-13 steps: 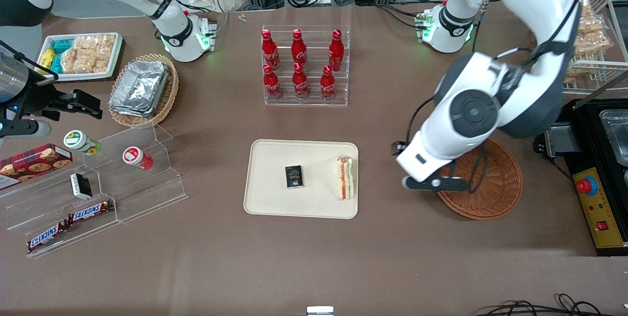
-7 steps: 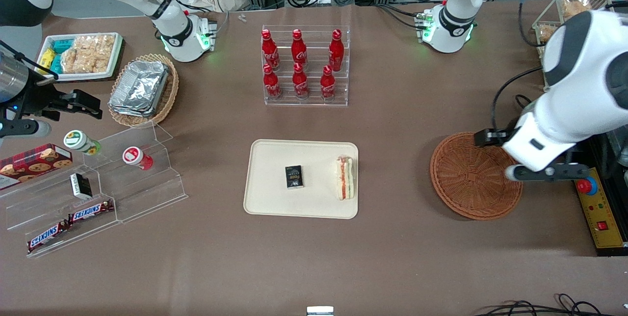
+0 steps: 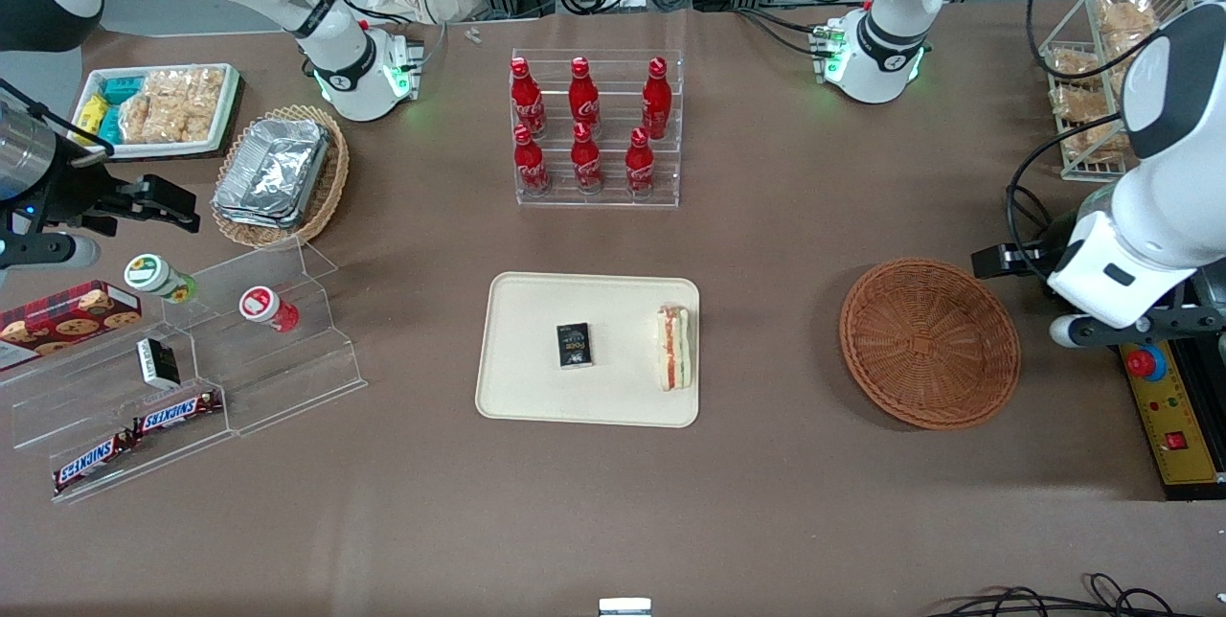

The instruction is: Place sandwich from basket to tray

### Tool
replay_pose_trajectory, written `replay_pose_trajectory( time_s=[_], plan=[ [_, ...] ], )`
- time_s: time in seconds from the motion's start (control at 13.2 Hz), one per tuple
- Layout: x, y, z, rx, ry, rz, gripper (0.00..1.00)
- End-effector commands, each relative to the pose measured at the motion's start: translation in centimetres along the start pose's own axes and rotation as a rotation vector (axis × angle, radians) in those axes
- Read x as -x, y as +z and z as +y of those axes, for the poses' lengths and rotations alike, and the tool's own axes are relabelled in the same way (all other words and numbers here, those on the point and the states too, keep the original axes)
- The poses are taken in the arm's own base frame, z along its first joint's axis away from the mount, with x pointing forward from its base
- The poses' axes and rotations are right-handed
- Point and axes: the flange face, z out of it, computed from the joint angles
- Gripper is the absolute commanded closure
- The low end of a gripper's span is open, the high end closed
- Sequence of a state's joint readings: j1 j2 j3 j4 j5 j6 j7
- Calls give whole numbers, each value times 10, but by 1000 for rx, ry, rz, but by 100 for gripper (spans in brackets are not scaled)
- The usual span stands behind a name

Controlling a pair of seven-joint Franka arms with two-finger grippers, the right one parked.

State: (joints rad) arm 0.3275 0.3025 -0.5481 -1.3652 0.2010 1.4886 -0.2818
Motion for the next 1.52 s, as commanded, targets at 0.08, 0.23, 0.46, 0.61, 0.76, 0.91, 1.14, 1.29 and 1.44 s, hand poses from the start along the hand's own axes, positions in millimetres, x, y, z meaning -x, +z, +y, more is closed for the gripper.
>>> replay_pose_trajectory(
  time_s=[0.08, 0.23, 0.46, 0.61, 0.76, 0.91, 1.14, 1.29, 1.44],
  plan=[
    [12, -1, 4, -1, 6, 1, 1],
    [12, -2, 4, -9, -1, 3, 0],
    [13, -5, -13, 15, -2, 1, 0],
    [18, -7, -22, 21, -10, 11, 0],
    [26, -3, -31, 21, 22, 20, 0],
    [29, -1, -48, 48, 37, 30, 0],
    [27, 2, -54, 44, 85, 18, 0],
    [24, 5, -55, 46, 116, 14, 0],
    [24, 8, -54, 47, 113, 4, 0]
  ],
)
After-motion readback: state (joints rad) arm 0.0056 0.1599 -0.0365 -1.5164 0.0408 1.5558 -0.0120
